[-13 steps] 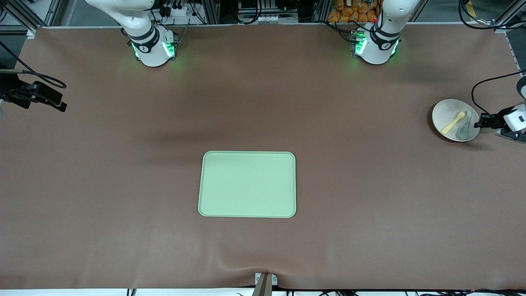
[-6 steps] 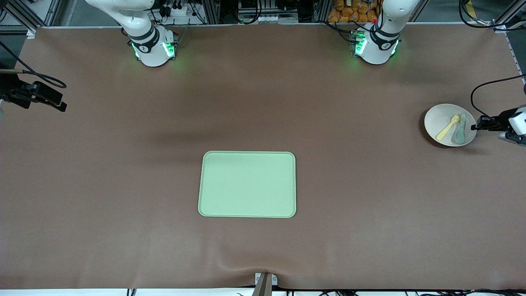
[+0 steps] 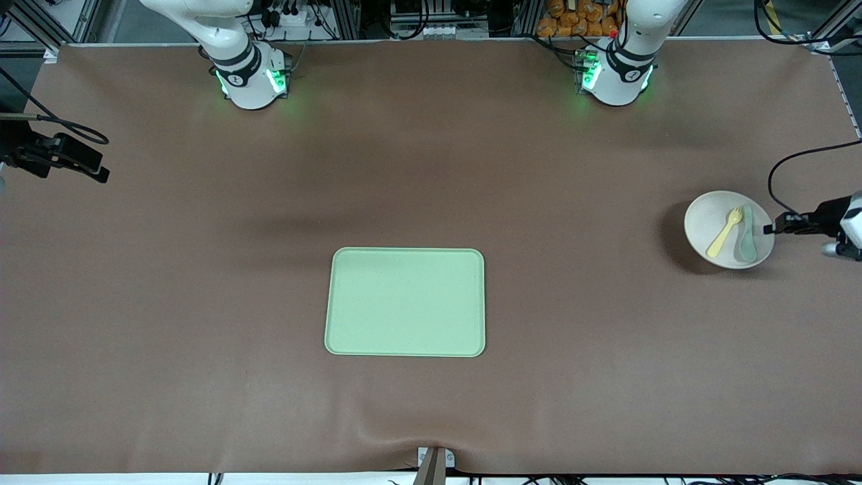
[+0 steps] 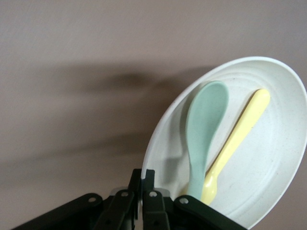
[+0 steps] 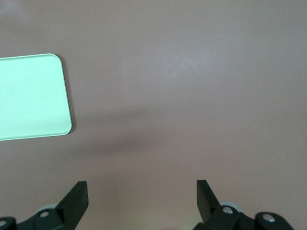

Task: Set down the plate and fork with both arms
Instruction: 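Carry the plate with the left gripper over the green tray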

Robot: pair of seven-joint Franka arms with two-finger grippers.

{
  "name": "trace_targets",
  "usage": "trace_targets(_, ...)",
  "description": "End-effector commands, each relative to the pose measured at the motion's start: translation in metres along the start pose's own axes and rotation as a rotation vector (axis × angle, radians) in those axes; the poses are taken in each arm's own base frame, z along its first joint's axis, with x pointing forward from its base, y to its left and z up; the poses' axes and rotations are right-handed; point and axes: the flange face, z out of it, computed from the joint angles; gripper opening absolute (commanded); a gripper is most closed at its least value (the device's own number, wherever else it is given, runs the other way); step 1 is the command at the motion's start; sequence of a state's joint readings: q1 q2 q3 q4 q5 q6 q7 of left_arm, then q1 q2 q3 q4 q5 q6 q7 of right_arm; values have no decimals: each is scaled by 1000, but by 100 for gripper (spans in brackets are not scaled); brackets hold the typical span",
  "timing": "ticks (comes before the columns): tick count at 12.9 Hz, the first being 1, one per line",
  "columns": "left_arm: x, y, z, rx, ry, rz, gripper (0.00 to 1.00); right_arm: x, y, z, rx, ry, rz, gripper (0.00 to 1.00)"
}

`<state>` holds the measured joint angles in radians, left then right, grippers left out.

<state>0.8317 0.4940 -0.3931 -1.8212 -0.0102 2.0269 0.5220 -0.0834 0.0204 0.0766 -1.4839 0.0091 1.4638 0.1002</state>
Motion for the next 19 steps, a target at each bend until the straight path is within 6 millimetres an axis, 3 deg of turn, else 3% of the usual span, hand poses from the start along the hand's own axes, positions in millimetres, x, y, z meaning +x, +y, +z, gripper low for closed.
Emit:
trace_targets(1, 50, 60, -6, 1, 1, -67, 0, -2, 3, -2, 3, -3, -2, 100)
trace_targets(4, 95, 138, -5, -90, 38, -137, 0, -2, 3, -2, 3, -1, -2, 100)
trace_targets(9, 135, 324, 31, -88, -17, -203, 0, -2, 3, -2, 12, -3, -1, 100)
trace_targets(11, 150, 380, 55, -90, -31, -231, 0, -2, 3, -2, 12, -2, -1, 100)
trace_targets(13, 157, 431, 75, -91, -8, -249, 0, -2, 4, -2, 12, -2, 0, 100)
trace_targets(16, 160, 502, 127, -110, 58, -297, 0, -2, 3, -3, 12, 0, -1, 100)
trace_targets(19, 159, 552, 161, -108, 99, -312, 0, -2, 4, -2, 12, -2, 0, 100)
